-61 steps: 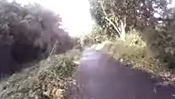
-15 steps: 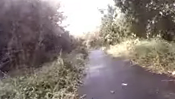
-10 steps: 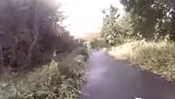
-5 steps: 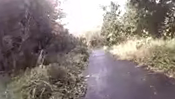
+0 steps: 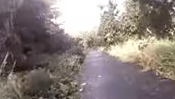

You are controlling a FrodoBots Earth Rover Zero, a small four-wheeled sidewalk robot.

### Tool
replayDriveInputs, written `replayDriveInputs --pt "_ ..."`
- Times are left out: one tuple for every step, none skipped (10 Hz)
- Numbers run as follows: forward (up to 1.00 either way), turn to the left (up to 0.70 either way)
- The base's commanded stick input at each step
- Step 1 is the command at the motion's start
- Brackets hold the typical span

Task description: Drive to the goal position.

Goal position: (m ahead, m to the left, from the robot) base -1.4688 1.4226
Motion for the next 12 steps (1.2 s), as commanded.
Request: replayDriveInputs --pt "0.85 -0.34" --pt "0.85 -0.34" --pt "0.85 -0.34" --pt "0.85 -0.34" --pt "0.85 -0.22" --pt "0.85 -0.09" --pt "0.85 0.00" --pt "0.85 0.00" --pt "0.85 0.00" --pt "0.85 0.00" --pt "0.85 0.00" --pt "0.85 0.00"
